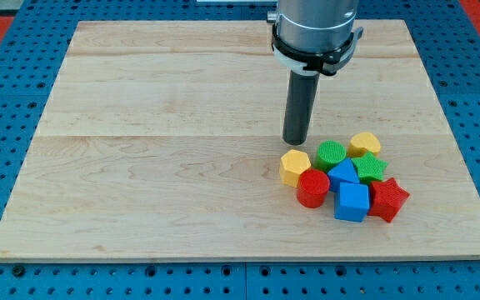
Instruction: Move the green star into the yellow hexagon
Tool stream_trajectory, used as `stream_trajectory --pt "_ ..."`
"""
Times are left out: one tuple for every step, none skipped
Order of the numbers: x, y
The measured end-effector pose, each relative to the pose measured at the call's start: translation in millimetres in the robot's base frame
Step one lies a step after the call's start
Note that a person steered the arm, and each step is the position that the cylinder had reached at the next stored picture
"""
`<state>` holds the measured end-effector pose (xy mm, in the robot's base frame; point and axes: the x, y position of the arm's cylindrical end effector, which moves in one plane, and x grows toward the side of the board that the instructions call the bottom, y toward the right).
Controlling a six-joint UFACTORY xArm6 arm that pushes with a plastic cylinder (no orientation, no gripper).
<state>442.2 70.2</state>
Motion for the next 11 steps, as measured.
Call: stream_trajectory --pt "-56 15" --pt "-61 86" --pt "-37 154" --pt "13 194" --pt "52 194" --pt "65 151" --pt "70 153" --pt "82 95" --pt "82 101" --pt "49 93" --pt "48 19"
